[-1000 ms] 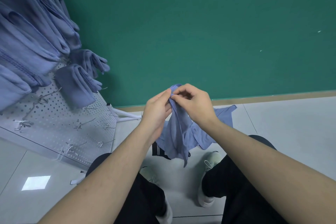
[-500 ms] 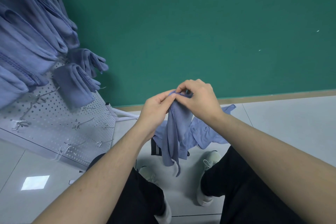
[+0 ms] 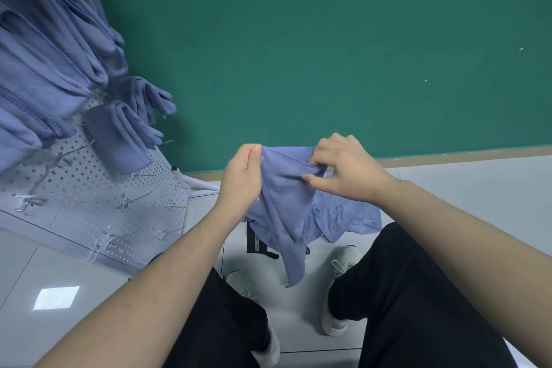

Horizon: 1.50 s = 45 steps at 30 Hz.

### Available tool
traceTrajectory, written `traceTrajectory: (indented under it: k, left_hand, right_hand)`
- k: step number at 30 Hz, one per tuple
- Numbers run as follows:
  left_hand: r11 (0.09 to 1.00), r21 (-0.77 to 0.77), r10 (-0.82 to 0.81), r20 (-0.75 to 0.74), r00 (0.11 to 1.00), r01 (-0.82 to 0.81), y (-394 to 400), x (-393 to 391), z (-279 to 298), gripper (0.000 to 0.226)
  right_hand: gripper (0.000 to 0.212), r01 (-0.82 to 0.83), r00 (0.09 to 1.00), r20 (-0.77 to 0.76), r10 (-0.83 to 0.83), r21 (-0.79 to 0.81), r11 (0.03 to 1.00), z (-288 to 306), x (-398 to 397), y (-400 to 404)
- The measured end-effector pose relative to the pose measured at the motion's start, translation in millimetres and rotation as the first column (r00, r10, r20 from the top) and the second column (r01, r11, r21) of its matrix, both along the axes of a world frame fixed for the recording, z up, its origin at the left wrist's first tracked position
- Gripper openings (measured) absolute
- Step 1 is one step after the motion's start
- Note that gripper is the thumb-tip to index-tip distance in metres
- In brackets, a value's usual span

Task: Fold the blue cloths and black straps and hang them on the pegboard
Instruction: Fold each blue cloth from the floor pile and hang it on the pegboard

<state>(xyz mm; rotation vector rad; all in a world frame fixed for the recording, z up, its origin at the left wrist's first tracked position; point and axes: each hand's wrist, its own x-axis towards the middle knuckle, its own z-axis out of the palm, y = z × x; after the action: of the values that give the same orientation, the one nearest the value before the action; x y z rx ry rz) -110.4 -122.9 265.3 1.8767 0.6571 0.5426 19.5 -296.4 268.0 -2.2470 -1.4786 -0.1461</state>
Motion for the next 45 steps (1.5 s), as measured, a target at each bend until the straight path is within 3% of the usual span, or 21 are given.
traceTrajectory:
  k: [2,4,9,12,14,16,19,22,25,27,29,34,39,43,45]
  left_hand:
    - [0.998,0.064,0.008,-0.027,1.000,-0.007,1,-3,-4,0.029]
    - [0.993,0.113,0.022,-0.045,0.999,-0.017,4,-6,-6,0.030]
    - [0.985,0.171,-0.005,-0.043,0.999,0.013,8,-10,-7,0.036]
    - [0.983,0.179,-0.021,-0.054,0.998,0.030,15,-9,-8,0.037]
    - [0.981,0.188,-0.027,-0.054,0.998,0.037,17,-8,-5,0.036]
    - [0.989,0.145,-0.019,-0.034,0.999,0.024,18,-6,-4,0.036]
    - [0.996,-0.084,-0.014,-0.008,1.000,0.013,17,-2,-1,0.043]
    - [0.952,-0.306,0.028,0.042,0.999,-0.013,14,-1,7,0.038]
    - [0.920,-0.392,0.056,0.090,0.994,-0.017,15,0,11,0.034]
    - [0.933,-0.359,0.062,0.074,0.995,-0.031,15,-1,12,0.034]
    - [0.942,-0.334,0.065,0.064,0.996,-0.040,13,-2,14,0.036]
    - [0.937,-0.349,0.066,0.107,0.992,-0.025,6,-5,24,0.036]
    - [0.903,-0.430,0.086,0.147,0.986,-0.014,5,-5,45,0.034]
    - [0.890,-0.456,0.067,0.103,0.992,-0.013,0,-5,66,0.036]
    - [0.914,-0.407,0.028,0.065,0.998,0.001,-2,-7,76,0.051]
  right_hand:
    - [0.039,-0.016,0.983,0.183,0.020,-0.024,1.000,7,3,-4]
    - [0.044,-0.027,0.970,0.239,0.041,-0.062,0.998,16,7,-5]
    - [0.041,-0.121,0.993,-0.028,0.118,-0.162,0.979,26,16,-8]
    - [0.029,-0.085,0.995,-0.074,0.068,-0.264,0.961,36,15,-11]
    - [0.021,-0.074,0.995,-0.077,0.057,-0.249,0.966,39,13,-10]
    - [0.023,-0.047,0.975,-0.222,0.020,-0.118,0.992,39,7,-6]
    - [0.029,0.111,0.802,-0.597,0.014,0.173,0.979,36,-2,4]
    - [0.038,0.282,0.475,-0.878,0.066,0.222,0.933,40,-7,9]
    - [0.020,0.244,0.186,-0.982,0.030,0.075,0.967,46,-7,10]
    - [0.008,0.249,0.097,-0.994,0.046,0.069,0.966,46,-7,8]
    - [0.018,0.312,0.041,-0.989,0.140,0.146,0.939,47,-7,9]
    - [0.041,0.396,0.149,-0.964,0.219,0.261,0.880,53,-18,11]
    - [0.042,0.427,0.249,-0.931,0.266,0.352,0.833,73,-25,15]
    - [0.040,0.338,0.534,-0.832,0.148,0.371,0.865,88,-33,17]
    - [0.036,0.345,0.625,-0.775,0.092,0.380,0.858,94,-36,20]
